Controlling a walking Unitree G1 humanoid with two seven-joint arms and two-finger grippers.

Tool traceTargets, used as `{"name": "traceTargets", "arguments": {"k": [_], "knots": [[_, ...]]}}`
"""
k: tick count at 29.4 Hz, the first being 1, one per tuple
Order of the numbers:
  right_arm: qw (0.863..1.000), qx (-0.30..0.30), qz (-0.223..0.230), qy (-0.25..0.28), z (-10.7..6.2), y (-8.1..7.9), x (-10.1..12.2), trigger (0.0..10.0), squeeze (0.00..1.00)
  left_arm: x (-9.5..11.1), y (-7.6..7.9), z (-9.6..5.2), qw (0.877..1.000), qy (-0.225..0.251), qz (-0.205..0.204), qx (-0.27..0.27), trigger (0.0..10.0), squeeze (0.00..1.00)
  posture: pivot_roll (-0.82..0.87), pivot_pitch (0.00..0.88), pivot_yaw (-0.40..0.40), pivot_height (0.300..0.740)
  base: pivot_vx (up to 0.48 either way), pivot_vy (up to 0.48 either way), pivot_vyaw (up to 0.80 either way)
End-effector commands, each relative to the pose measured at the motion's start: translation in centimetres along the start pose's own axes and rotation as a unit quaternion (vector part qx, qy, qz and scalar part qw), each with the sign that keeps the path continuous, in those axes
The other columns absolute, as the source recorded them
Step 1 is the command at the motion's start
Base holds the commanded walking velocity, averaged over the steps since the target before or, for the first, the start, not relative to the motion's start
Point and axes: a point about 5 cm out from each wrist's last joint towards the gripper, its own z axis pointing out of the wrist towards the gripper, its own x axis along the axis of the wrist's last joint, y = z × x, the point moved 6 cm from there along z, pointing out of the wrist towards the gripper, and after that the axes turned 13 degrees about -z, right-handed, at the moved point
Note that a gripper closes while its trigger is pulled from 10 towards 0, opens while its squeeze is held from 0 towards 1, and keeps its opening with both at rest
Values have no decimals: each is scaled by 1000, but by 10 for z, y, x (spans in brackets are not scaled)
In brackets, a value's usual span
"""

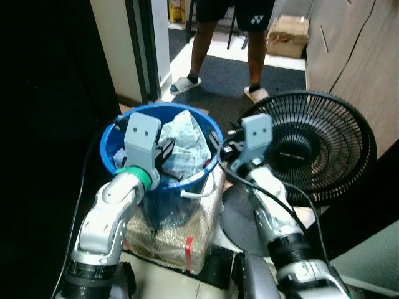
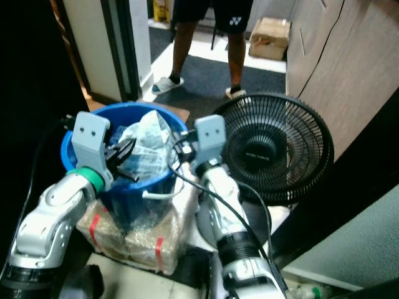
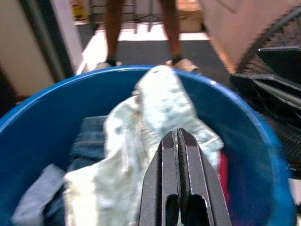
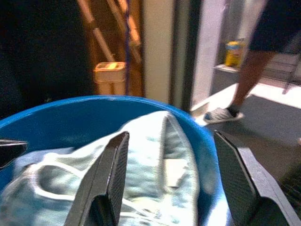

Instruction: Clothes washing

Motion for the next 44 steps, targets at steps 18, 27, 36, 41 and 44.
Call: {"name": "traceTargets", "arguments": {"k": [18,27,36,41,44], "knots": [[982,146,-16,-119,-22,-75,-71,10000,0,-14,-8,-10,1000,-22,-8,21,10000,0,157,84,-23,471,0,0,0],[989,99,-6,-107,-17,-48,-65,10000,0,-68,5,-7,991,-130,35,-11,10000,0,134,70,-2,471,0,0,0],[991,93,-10,-101,-16,-43,-64,10000,0,-106,-14,-15,977,-199,80,21,10000,0,122,61,9,471,0,0,0],[991,91,-11,-100,-16,-43,-64,10000,0,-105,-29,-15,972,-198,115,54,10000,0,123,59,8,471,0,0,0],[991,91,-12,-97,-15,-42,-63,10000,0,-102,-37,-14,969,-192,135,71,10000,0,124,57,8,471,0,0,0]]}}
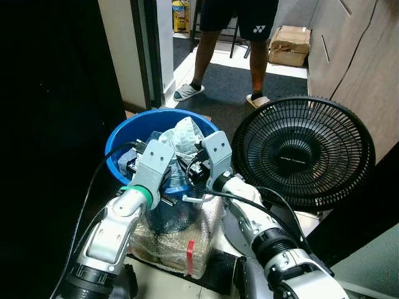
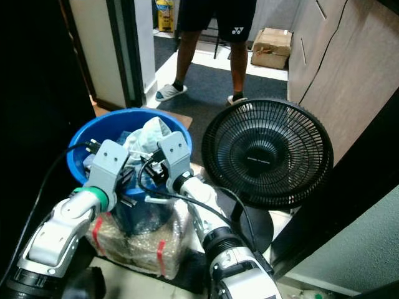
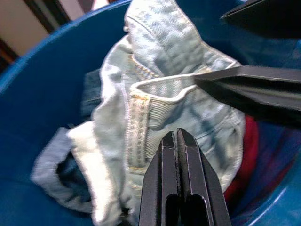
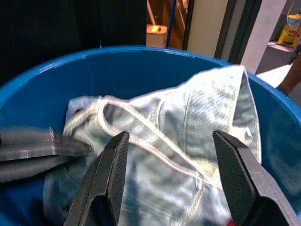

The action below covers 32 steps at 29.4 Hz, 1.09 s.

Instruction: Clothes washing

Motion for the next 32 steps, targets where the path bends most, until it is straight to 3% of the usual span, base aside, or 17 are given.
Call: {"name": "traceTargets", "arguments": {"k": [1,5,7,8,10,11,14,17,18,19,20,22,24,25,26,27,32], "knots": [[1000,4,8,-23,-4,-4,-13,10000,0,-38,-18,-2,997,-63,15,36,10000,0,123,57,8,471,0,0,0],[1000,4,12,-12,-3,-2,-9,10000,0,-13,-12,-2,1000,-12,-24,11,10000,0,128,58,8,471,0,0,0],[1000,4,12,-12,-3,-2,-9,10000,0,-13,-12,-2,1000,-12,-24,11,10000,0,128,58,8,471,0,0,0],[1000,3,14,-7,-2,-1,-7,10000,0,6,-2,-4,998,21,-56,-19,10000,0,129,60,7,471,0,0,0],[1000,3,14,-7,-2,-1,-7,10000,0,6,-2,-4,998,21,-56,-19,10000,0,129,60,7,471,0,0,0],[1000,2,15,-3,-2,-1,-5,10000,0,24,10,-5,994,45,-92,-42,10000,0,131,63,7,471,0,0,0],[1000,2,16,-1,-1,-1,-4,10000,0,35,14,-3,991,58,-110,-48,10000,0,134,64,6,471,0,0,0],[1000,3,17,1,0,-2,-3,10000,0,41,2,7,991,59,-120,-18,10000,0,132,65,4,471,0,0,0],[1000,3,17,1,0,-3,-3,10000,0,47,-13,12,990,67,-122,4,10000,0,132,65,4,471,0,0,0],[1000,3,17,1,0,-3,-3,10000,0,47,-13,12,990,67,-122,4,10000,0,132,65,4,471,0,0,0],[1000,4,17,1,0,-3,-3,10000,0,53,-27,15,989,75,-122,23,10000,0,133,64,3,471,0,0,0],[1000,4,17,-1,0,-3,-4,10000,0,58,-40,19,988,79,-123,40,10000,0,135,64,3,471,0,0,0],[1000,4,17,-1,0,-3,-4,10000,0,58,-40,19,988,79,-123,40,10000,0,135,64,3,471,0,0,0],[1000,4,17,-2,-1,-3,-5,10000,0,57,-54,24,988,74,-121,60,10000,0,138,66,-1,471,0,0,0],[1000,4,17,-2,-1,-3,-5,10000,0,57,-54,24,988,74,-121,60,10000,0,138,66,-1,471,0,0,0],[1000,5,17,-4,0,-4,-5,10000,0,54,-67,29,988,63,-114,79,10000,0,136,67,-2,471,0,0,0],[1000,7,18,-5,0,-5,-6,10000,0,40,-85,34,989,34,-100,99,10000,0,135,69,-1,471,0,0,0]]}}
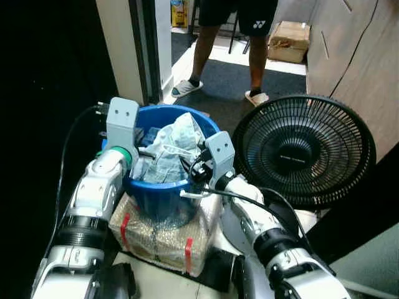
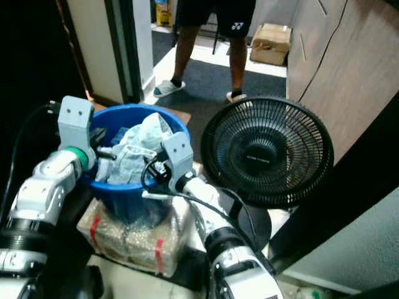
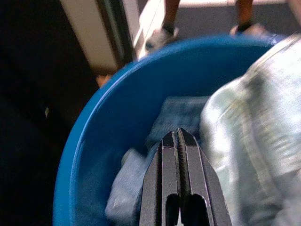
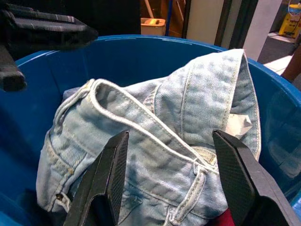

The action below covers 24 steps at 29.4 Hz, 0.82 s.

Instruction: Clothes washing

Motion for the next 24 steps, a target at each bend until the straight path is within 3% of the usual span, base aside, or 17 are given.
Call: {"name": "traceTargets", "arguments": {"k": [1,5,10,16,18,19,20,22,24], "knots": [[1000,7,5,-14,0,-5,-7,10000,0,-14,-11,2,1000,-24,7,9,10000,0,135,70,-1,471,0,0,0],[1000,7,5,-16,-1,-5,-8,10000,0,-25,-15,1,999,-41,14,6,10000,0,133,72,-3,471,0,0,0],[1000,7,4,-20,-2,-4,-11,10000,0,-62,-16,1,995,-96,36,-8,10000,0,131,72,-10,471,0,0,0],[1000,7,3,-20,-2,-4,-11,10000,0,-66,-16,2,993,-101,51,-9,10000,0,129,72,-11,471,0,0,0],[1000,4,2,-22,-2,-2,-11,10000,0,-73,-22,2,984,-102,149,2,10000,0,129,72,-11,471,0,0,0],[1000,4,2,-22,-2,-2,-11,10000,0,-73,-22,2,984,-102,149,2,10000,0,129,72,-11,471,0,0,0],[1000,3,2,-22,-3,-1,-12,10000,0,-74,-23,2,979,-102,178,5,10000,0,129,72,-11,471,0,0,0],[1000,1,1,-24,-4,0,-13,10000,0,-77,-25,2,974,-107,198,8,10000,0,129,72,-11,471,0,0,0],[1000,-2,0,-26,-5,2,-15,10000,0,-80,-27,1,973,-114,200,9,10000,0,128,69,-6,471,0,0,0]]}}
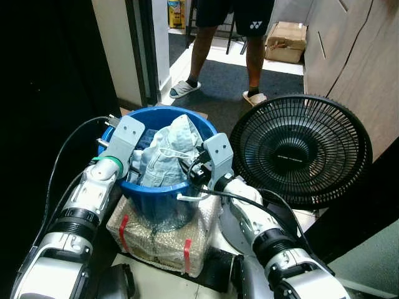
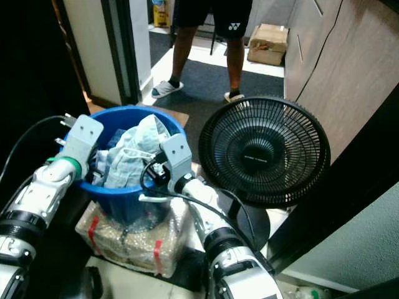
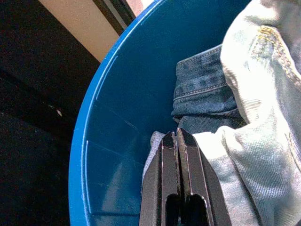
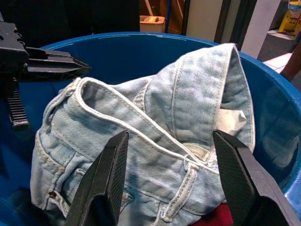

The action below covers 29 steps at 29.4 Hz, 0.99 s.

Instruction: Clothes washing

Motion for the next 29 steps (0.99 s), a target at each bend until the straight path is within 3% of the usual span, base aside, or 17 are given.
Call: {"name": "traceTargets", "arguments": {"k": [1,7,11,13,15,18,21,23,26,29], "knots": [[1000,-3,3,-18,-4,2,-11,10000,0,-51,3,-6,997,-80,13,-4,10000,0,128,70,-4,471,0,0,0],[1000,-9,2,-22,-8,6,-15,10000,0,-65,-4,-12,995,-95,13,-10,10000,0,129,70,-2,471,0,0,0],[1000,-13,2,-23,-9,8,-16,10000,0,-82,19,-26,990,-108,5,-86,10000,0,131,69,1,471,0,0,0],[1000,-13,2,-23,-9,8,-16,10000,0,-82,19,-26,990,-108,5,-86,10000,0,131,69,1,471,0,0,0],[1000,-12,3,-22,-8,7,-15,10000,0,-92,45,-36,982,-118,5,-149,10000,0,135,67,-4,471,0,0,0],[1000,-12,3,-22,-7,7,-15,10000,0,-96,58,-41,976,-122,8,-180,10000,0,135,66,-5,471,0,0,0],[1000,-11,2,-20,-6,7,-13,10000,0,-92,88,-47,966,-114,15,-232,10000,0,132,64,-5,471,0,0,0],[1000,-11,2,-20,-6,7,-13,10000,0,-92,88,-47,966,-114,15,-232,10000,0,132,64,-5,471,0,0,0],[1000,-14,0,-20,-7,9,-13,10000,0,-88,107,-50,957,-110,39,-266,10000,0,119,59,4,471,0,0,0],[1000,-18,-1,-20,-9,11,-14,10000,0,-90,111,-53,951,-113,57,-282,10000,0,114,59,9,471,0,0,0]]}}
